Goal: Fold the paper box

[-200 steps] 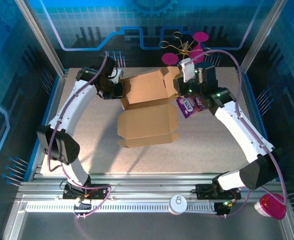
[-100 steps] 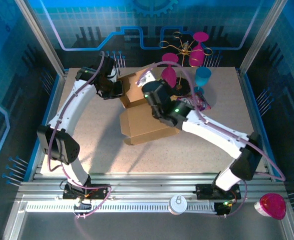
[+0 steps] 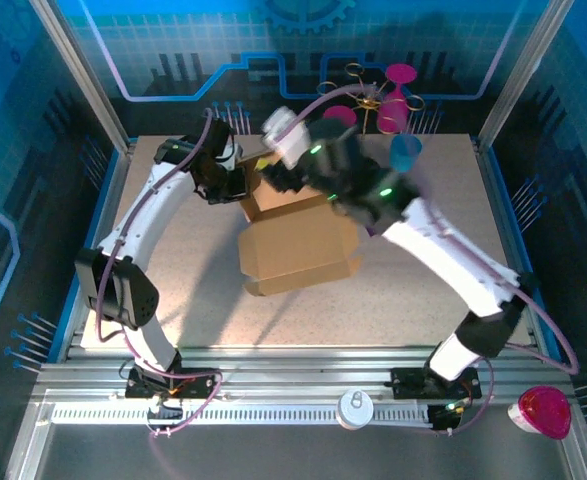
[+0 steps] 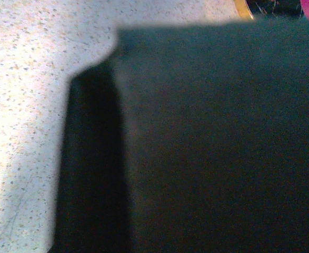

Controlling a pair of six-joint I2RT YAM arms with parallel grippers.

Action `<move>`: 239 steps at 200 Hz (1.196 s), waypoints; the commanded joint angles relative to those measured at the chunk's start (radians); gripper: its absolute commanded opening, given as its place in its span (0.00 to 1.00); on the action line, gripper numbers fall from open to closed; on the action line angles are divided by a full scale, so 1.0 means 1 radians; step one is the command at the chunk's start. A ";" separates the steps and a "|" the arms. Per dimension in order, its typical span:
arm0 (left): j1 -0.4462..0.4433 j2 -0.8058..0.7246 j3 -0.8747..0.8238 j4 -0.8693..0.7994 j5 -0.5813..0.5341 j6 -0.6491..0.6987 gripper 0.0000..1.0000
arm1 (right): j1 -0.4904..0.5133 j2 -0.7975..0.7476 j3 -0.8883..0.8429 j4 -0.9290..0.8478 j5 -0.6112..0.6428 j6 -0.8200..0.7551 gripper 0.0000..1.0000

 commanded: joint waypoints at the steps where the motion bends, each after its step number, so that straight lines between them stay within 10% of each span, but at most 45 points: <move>1: 0.010 -0.037 -0.030 0.054 0.077 0.050 0.00 | -0.078 -0.039 0.086 -0.238 -0.636 0.201 0.78; 76: 0.056 0.004 -0.027 0.112 0.267 0.170 0.00 | -0.732 -0.229 -0.427 0.365 -1.018 0.726 0.53; 152: 0.064 0.050 -0.002 0.090 0.324 0.224 0.00 | -0.724 -0.146 -0.611 0.499 -1.212 0.704 0.54; 239: 0.063 0.046 0.013 0.078 0.317 0.218 0.00 | -0.627 -0.088 -0.474 0.187 -1.021 0.419 0.59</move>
